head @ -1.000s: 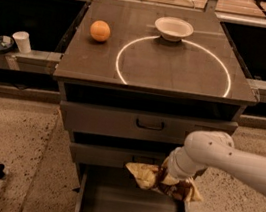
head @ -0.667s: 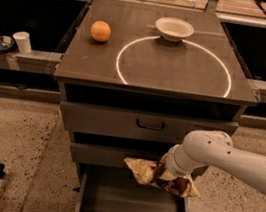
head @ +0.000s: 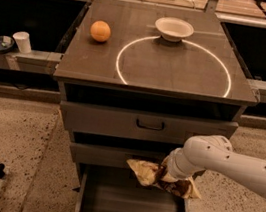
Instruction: Place brown chip bag into bottom drawer
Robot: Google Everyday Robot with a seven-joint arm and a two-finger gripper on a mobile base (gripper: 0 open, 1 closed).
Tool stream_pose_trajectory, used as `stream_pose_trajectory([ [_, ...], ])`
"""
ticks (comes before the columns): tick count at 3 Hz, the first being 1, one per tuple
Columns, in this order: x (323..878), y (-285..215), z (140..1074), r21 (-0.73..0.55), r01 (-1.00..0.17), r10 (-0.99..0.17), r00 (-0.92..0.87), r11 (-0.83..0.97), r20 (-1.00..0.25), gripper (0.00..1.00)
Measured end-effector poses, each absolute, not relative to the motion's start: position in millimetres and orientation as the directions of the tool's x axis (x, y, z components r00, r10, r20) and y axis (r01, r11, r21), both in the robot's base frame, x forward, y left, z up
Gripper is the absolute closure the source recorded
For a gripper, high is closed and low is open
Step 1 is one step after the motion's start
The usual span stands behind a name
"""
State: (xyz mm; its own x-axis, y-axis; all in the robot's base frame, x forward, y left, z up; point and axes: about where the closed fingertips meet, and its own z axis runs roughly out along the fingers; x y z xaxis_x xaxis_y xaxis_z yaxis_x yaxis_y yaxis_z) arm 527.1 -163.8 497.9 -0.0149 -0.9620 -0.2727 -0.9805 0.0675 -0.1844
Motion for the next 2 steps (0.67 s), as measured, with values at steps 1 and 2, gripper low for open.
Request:
stream_pose_trajectory([
  [1,522.6,-177.9,454.4,-0.201,-0.974,-0.930,-0.026,0.106,-0.366,1.00],
  [2,522.6,-177.9,454.4,-0.201,-0.974,-0.930,-0.026,0.106,-0.366,1.00],
])
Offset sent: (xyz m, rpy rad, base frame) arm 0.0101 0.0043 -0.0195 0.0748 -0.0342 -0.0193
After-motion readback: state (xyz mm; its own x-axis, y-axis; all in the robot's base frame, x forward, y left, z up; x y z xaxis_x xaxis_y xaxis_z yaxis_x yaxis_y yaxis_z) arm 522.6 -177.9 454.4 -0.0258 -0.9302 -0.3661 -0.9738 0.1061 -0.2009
